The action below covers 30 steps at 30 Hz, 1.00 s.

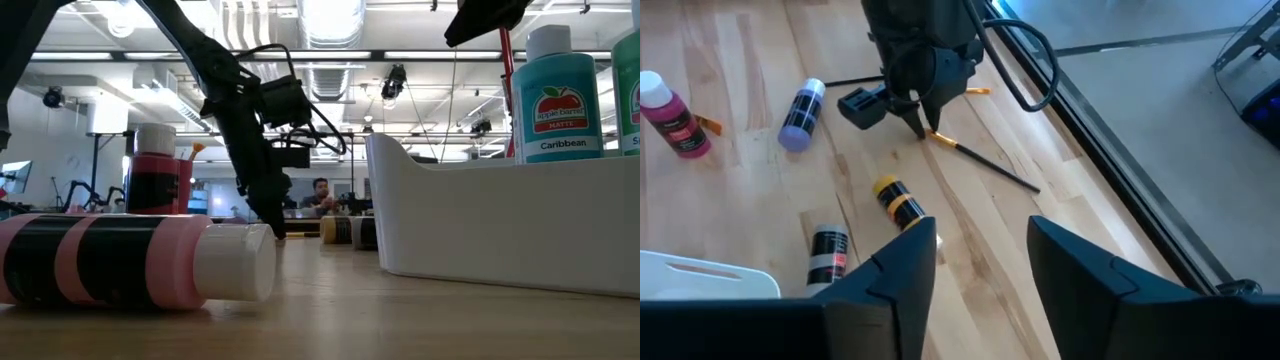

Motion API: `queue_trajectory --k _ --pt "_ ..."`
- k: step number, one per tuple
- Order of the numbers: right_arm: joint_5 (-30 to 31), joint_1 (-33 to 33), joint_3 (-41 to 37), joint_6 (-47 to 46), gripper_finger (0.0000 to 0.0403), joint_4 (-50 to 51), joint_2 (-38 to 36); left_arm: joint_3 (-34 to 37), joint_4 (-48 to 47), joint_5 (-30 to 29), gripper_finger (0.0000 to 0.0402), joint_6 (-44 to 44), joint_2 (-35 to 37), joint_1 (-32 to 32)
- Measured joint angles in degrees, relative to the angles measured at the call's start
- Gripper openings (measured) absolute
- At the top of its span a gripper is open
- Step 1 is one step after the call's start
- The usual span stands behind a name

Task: Pick & Place Paint Supplies
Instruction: Put the orange paintbrush into the pink cup

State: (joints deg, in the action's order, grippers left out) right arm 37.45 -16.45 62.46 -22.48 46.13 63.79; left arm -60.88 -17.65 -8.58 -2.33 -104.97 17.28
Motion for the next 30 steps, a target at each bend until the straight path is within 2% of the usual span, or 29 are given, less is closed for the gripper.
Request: queue_trajectory --k 8,14,18,20,24,30 --pt "-0.01 0.00 0.00 0.00 0.0169 0.00 0.00 0.02 -0.02 2.23 0.0012 -0.85 0.05 -0.02" --pt "0.00 0.00 -0.02 0.00 0.0171 0.00 0.00 -0.31 -0.77 2.11 0.0004 -1.10 0.20 0.00" --pt "-0.02 -0.02 0.00 0.00 0.0160 0.00 0.00 -3.72 -8.09 -0.12 0.0003 -2.46 0.20 -0.51" --pt "-0.02 0.00 0.00 -0.02 0.0153 0.02 0.00 -6.80 -12.73 -4.93 0.0002 -4.36 0.32 -1.41" --pt "-0.26 -0.01 0.00 -0.01 0.0141 0.06 0.00 -12.65 -22.07 -18.61 0.0002 -9.32 1.74 -4.80" --pt "-0.28 -0.02 -0.02 -0.02 0.0130 0.14 0.00 -17.52 -26.02 -36.32 0.0001 -19.17 7.58 -13.19"
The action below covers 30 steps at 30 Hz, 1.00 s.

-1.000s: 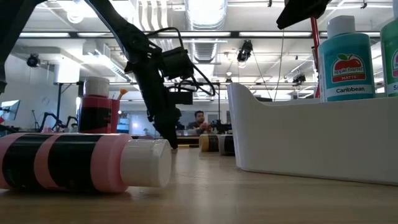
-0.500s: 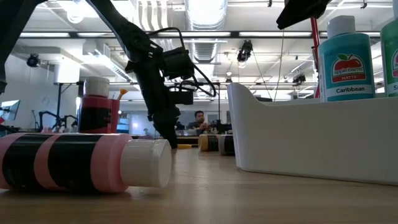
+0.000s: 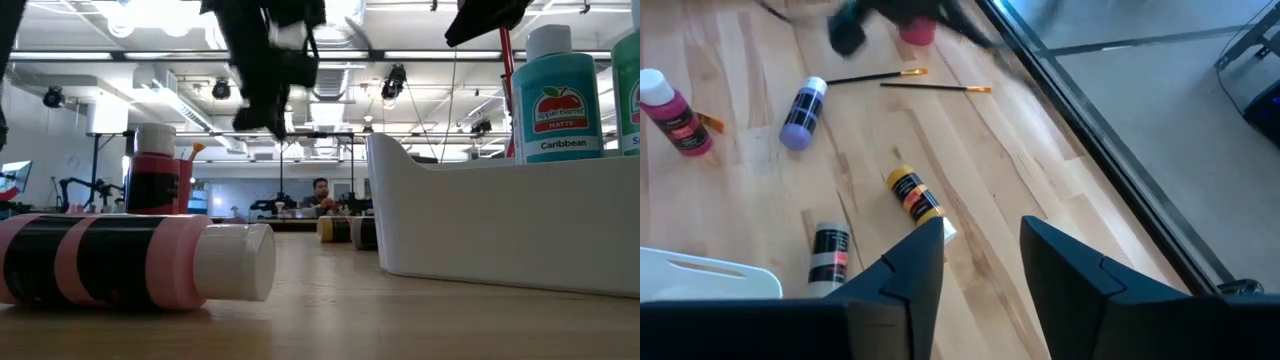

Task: Pick & Place Paint Supplies
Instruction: Put the orange paintbrush into the pink cup

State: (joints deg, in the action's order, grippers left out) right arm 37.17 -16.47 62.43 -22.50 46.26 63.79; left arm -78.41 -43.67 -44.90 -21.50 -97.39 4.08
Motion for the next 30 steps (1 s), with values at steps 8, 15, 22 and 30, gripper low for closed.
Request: queue_trajectory --k 8,15,22,30 --pt "0.24 0.02 0.76 0.01 0.0141 -0.65 -0.56 2.26 0.04 -22.46 0.0001 -21.81 8.53 -11.79" --pt "-3.55 0.67 4.56 0.37 0.0165 -2.30 -0.92 6.91 2.32 -36.19 0.0000 -45.47 10.29 -17.17" --pt "-17.52 5.06 8.04 4.36 0.0181 -3.87 -0.92 7.43 10.22 -32.72 0.0000 -54.12 9.28 -17.45" --pt "-27.69 10.60 7.76 8.10 0.0179 -3.65 -0.92 7.45 41.29 -16.78 0.0000 -81.77 9.04 -17.45"
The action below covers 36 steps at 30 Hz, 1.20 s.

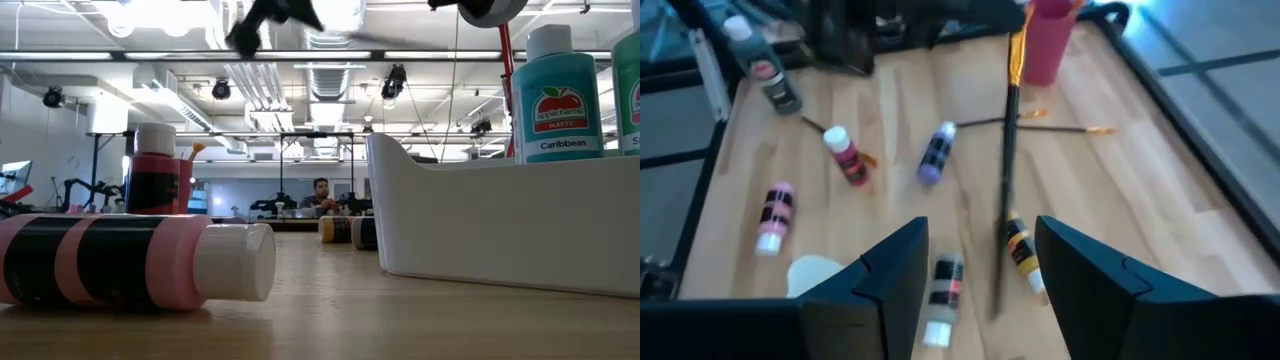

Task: Pick & Place Paint Supplies
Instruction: Put the orange paintbrush into the pink cup

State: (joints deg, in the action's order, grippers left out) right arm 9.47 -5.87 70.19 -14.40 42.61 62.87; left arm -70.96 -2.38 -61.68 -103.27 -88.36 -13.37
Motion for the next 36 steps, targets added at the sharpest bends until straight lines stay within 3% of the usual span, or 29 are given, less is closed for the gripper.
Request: queue_trajectory --k 5,10,27,32,36 --pt "-4.16 2.11 -0.48 -1.33 0.0169 -0.03 0.00 -0.02 12.19 8.86 0.0000 -15.74 -0.56 0.40" --pt "-11.54 3.53 -0.46 -4.11 0.0165 0.02 0.31 -0.02 14.81 11.58 0.0000 -21.32 -1.46 0.93" --pt "-11.97 3.92 -0.63 -8.58 0.0215 -0.38 7.66 -0.02 17.40 13.03 0.0000 -23.00 -1.84 1.21" --pt "-10.56 4.48 -0.61 -8.67 0.0188 -1.40 8.35 -0.02 17.37 12.99 0.0000 -22.83 -1.84 1.22" --pt "-9.33 4.43 -0.60 -8.38 0.0126 -0.98 8.48 -0.02 17.29 12.99 0.0000 -22.65 -1.84 1.22"
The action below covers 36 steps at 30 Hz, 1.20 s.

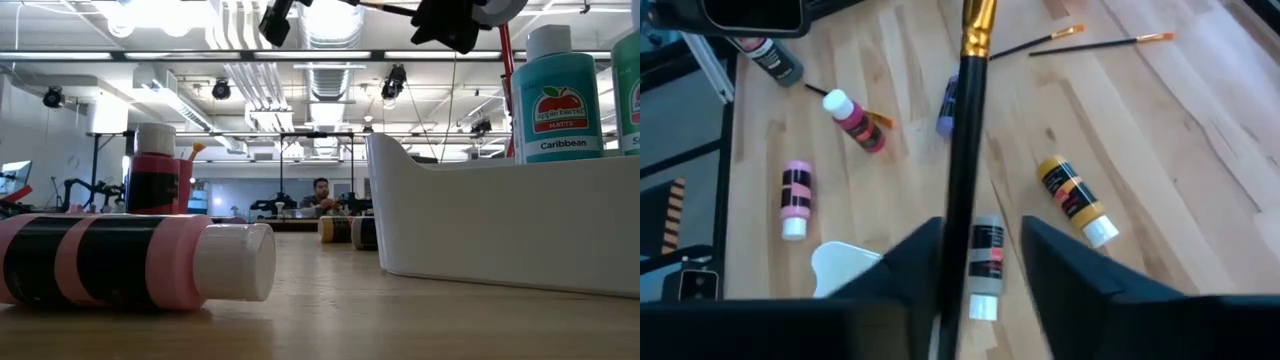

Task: Pick & Place Paint Supplies
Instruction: Put the orange paintbrush into the pink cup

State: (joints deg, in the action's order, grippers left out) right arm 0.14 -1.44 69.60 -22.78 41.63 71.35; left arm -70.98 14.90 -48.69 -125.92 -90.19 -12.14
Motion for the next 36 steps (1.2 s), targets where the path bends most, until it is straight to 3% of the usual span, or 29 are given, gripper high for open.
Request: queue_trajectory --k 4,9,16,20,22,24,26,28,30,36 --pt "0.07 0.01 0.01 1.33 0.0030 0.04 -0.13 0.00 -0.62 -0.04 0.0004 1.09 0.00 0.04" --pt "1.87 -0.06 0.03 1.80 0.0017 1.45 -0.38 0.00 -0.90 0.21 0.0030 8.35 0.02 0.02" --pt "9.19 -0.46 0.66 0.74 0.0017 8.40 -4.26 0.00 -1.03 -2.71 0.0062 36.15 1.09 -0.02" --pt "12.85 -1.36 0.38 0.32 0.0017 9.40 -8.03 0.00 -7.91 -3.42 0.0080 60.96 3.55 0.61" --pt "15.15 -2.13 0.00 0.39 0.0017 9.40 -9.50 0.02 -14.93 2.33 0.0089 76.12 5.01 1.76" --pt "18.01 -3.14 -0.56 0.98 0.0017 8.97 -10.67 0.46 -18.52 13.04 0.0098 90.48 6.06 4.02" --pt "21.23 -4.45 -1.50 2.22 0.0017 7.09 -11.60 1.58 -17.89 24.74 0.0105 102.39 6.35 7.23" --pt "22.86 -5.89 -3.15 4.22 0.0017 3.00 -12.28 4.09 -13.78 32.83 0.0109 110.44 6.38 10.54" --pt "23.30 -7.15 -4.81 5.83 0.0017 -1.30 -12.89 7.45 -7.51 36.84 0.0110 114.52 6.03 13.18" --pt "24.62 -10.54 -8.43 4.67 0.0017 -3.73 -15.19 18.93 14.92 41.05 0.0108 122.29 6.11 16.75"
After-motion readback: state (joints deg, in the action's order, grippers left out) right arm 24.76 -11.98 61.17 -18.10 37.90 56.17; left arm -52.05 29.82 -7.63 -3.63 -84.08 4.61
